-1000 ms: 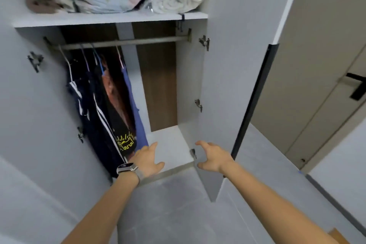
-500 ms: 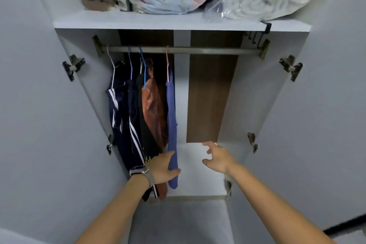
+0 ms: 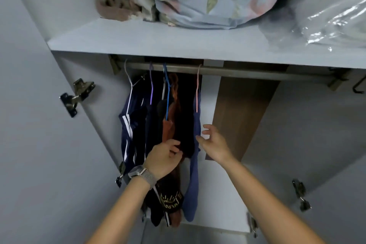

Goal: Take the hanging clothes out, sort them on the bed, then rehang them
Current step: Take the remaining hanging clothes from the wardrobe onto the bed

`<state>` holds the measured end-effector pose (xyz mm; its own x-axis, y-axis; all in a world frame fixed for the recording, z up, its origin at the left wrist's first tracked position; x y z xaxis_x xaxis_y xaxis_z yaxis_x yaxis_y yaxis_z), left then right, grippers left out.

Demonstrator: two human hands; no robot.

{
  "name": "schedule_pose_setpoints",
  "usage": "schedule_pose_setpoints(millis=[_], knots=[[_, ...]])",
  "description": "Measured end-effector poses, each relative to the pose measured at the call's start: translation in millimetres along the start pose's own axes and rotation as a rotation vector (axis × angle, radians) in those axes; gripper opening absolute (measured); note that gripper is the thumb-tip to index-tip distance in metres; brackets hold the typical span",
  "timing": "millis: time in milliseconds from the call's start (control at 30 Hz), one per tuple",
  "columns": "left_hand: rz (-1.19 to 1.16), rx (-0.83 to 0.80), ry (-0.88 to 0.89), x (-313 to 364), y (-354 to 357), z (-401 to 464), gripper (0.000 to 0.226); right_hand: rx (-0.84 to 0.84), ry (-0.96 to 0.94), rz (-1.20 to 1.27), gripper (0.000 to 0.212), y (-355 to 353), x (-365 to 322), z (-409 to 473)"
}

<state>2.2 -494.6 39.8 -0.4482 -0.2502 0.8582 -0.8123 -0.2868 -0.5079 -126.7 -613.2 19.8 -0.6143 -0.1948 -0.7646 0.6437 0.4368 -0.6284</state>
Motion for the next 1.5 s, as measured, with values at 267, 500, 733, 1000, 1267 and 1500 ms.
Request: schedule_pose_setpoints(millis=[267, 500, 733, 1000, 1267, 1500], knots=[[-0.125, -0.063, 0.082, 5.9, 0.5, 49.0, 0.033, 0.196, 0.013, 0.033, 0.050, -8.3, -31.8, 84.4], [-0.153, 0.148, 0.199, 16.2, -27.1, 56.5, 0.033, 0.151, 0.072, 0.194, 0.045, 5.6, -33.3, 104.8], [-0.077, 0.461, 0.123, 8.6, -59.0, 67.7, 0.044, 0.326, -0.018, 0.311, 0.049, -43.3, -44.8, 75.7], [0.101, 0.499, 0.140, 28.0, -45.7, 74.3, 0.052, 0.417, -0.073, 0.205, 0.050, -88.0, -16.3, 34.0], [0.518, 0.351, -0.183, 13.4, -20.3, 109.8, 0.055, 0.440, -0.104, 0.288, 0.048, -101.6, -6.9, 18.5], [-0.351, 0.242, -0.050, -10.5, -10.9, 130.3, 0.017, 0.386, 0.049, 0.252, 0.046, -72.9, 40.5, -7.3]])
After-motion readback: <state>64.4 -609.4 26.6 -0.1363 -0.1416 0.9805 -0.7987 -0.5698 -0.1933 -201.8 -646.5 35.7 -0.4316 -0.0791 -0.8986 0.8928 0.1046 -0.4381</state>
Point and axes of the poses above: each hand's wrist, its own z-axis towards the middle knuckle, its own y-axis out of the palm, x = y × z, the point moved 10 cm from there along z, towards the middle knuckle, and after that the axes turned 10 degrees about -z, right-handed, at the moved point
